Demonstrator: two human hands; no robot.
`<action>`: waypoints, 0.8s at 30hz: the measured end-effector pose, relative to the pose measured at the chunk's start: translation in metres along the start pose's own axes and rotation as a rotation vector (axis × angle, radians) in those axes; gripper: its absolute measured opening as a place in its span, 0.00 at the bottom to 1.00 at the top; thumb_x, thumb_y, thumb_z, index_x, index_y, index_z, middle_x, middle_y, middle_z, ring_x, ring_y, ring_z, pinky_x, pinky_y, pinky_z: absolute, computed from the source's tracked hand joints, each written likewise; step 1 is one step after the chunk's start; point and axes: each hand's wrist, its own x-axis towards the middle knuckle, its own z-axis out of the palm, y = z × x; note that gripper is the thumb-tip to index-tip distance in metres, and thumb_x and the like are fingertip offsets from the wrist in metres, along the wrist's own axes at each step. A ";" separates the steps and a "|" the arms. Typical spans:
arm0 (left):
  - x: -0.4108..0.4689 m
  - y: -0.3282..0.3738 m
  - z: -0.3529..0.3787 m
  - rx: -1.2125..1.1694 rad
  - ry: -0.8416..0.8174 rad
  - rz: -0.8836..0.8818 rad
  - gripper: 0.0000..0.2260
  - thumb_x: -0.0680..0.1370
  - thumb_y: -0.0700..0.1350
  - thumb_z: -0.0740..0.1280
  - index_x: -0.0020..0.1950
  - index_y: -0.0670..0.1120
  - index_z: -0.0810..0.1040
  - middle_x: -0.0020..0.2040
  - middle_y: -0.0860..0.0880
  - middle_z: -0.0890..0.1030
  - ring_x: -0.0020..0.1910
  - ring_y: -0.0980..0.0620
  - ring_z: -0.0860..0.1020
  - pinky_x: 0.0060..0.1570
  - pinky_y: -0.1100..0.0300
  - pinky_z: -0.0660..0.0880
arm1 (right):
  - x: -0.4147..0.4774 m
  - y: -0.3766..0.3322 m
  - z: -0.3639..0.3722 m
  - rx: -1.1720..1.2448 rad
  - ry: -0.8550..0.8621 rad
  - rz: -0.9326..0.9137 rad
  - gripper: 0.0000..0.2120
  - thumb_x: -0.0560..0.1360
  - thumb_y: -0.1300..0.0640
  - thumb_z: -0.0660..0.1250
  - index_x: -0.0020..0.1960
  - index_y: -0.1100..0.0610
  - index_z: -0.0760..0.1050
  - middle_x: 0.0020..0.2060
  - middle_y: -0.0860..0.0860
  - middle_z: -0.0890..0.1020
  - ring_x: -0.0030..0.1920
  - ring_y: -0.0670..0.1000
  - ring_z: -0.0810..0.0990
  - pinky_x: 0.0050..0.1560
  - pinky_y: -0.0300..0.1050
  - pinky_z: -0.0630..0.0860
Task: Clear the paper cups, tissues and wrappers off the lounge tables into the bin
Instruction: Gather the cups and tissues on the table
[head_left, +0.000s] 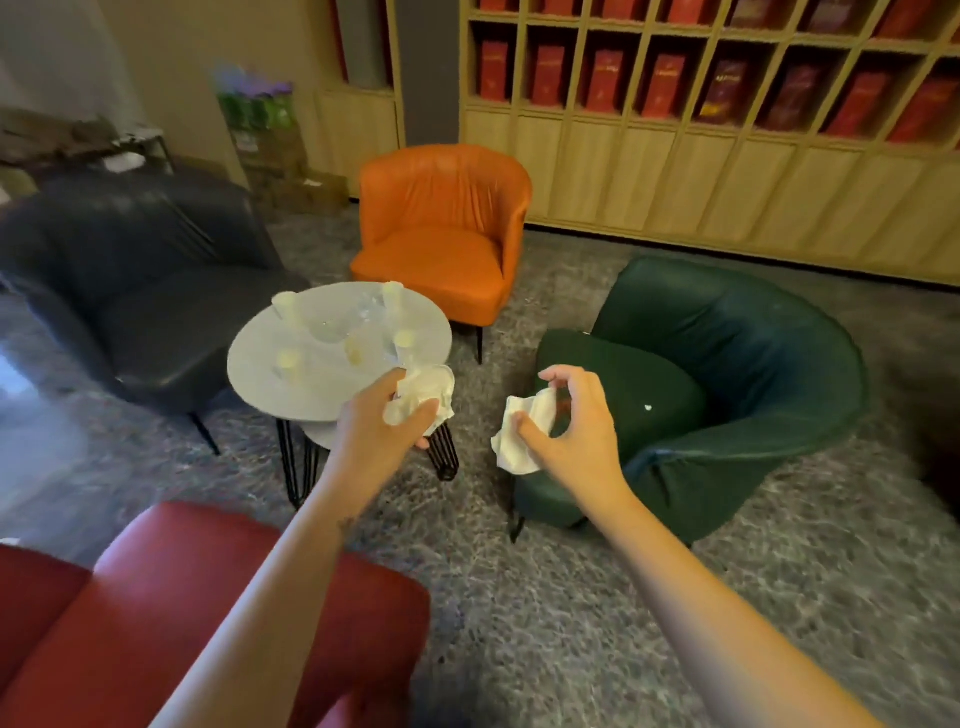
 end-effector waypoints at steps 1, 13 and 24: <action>0.019 -0.006 0.004 0.002 0.004 -0.032 0.11 0.75 0.46 0.69 0.56 0.49 0.75 0.47 0.51 0.80 0.40 0.62 0.80 0.38 0.70 0.75 | 0.021 0.011 0.006 0.006 -0.021 -0.008 0.19 0.67 0.55 0.73 0.55 0.54 0.71 0.49 0.46 0.71 0.47 0.37 0.67 0.47 0.27 0.65; 0.198 -0.085 0.030 -0.014 0.437 -0.294 0.19 0.75 0.44 0.69 0.64 0.42 0.74 0.48 0.48 0.79 0.30 0.62 0.79 0.34 0.63 0.79 | 0.254 0.123 0.146 0.128 -0.367 -0.119 0.21 0.67 0.53 0.73 0.56 0.54 0.70 0.47 0.47 0.69 0.41 0.37 0.68 0.40 0.29 0.66; 0.283 -0.208 0.002 -0.033 0.551 -0.510 0.10 0.74 0.42 0.70 0.54 0.44 0.78 0.41 0.49 0.80 0.31 0.60 0.79 0.34 0.62 0.79 | 0.323 0.142 0.333 0.116 -0.744 -0.149 0.21 0.67 0.55 0.71 0.58 0.56 0.70 0.49 0.46 0.67 0.51 0.52 0.74 0.54 0.59 0.72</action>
